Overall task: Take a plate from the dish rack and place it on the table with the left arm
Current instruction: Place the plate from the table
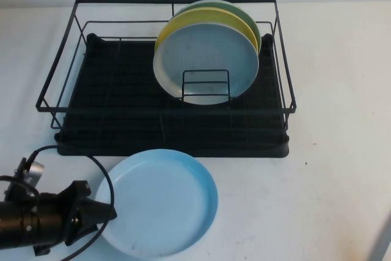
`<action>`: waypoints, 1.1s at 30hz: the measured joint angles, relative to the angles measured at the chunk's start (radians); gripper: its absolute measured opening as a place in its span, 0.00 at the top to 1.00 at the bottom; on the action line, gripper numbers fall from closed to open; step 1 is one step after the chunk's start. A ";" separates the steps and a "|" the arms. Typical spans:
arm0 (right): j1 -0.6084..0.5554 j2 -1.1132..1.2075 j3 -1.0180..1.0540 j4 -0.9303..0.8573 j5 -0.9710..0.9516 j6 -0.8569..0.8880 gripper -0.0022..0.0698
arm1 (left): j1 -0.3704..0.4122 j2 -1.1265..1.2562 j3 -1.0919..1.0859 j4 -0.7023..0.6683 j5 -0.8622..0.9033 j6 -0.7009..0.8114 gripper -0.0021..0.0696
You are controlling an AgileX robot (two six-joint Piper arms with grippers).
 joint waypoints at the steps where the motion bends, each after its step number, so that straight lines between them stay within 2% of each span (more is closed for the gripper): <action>1: 0.000 0.000 0.000 0.000 0.000 0.000 1.00 | 0.000 0.008 0.000 -0.004 0.004 0.013 0.91; 5: 0.000 0.000 0.000 0.000 0.000 0.000 1.00 | 0.000 0.020 0.000 -0.017 0.008 0.037 0.83; 11: 0.000 0.000 0.000 0.000 0.000 0.000 1.00 | 0.000 0.024 0.000 -0.087 0.010 0.073 0.47; 13: 0.000 0.000 0.000 0.000 0.000 0.000 1.00 | 0.000 0.024 0.000 -0.110 0.010 0.083 0.41; 17: 0.000 0.000 0.000 0.000 0.000 0.000 1.00 | 0.000 0.024 0.000 -0.135 0.030 0.097 0.37; 26: 0.000 0.000 0.000 0.000 0.000 0.000 1.00 | 0.000 0.024 -0.007 -0.116 0.087 0.108 0.36; 30: 0.000 0.000 0.000 0.000 0.000 0.000 1.00 | 0.000 0.024 -0.058 -0.026 0.114 0.069 0.36; 33: 0.000 0.000 0.000 0.000 0.000 0.000 1.00 | 0.000 0.018 -0.125 0.109 0.115 -0.014 0.36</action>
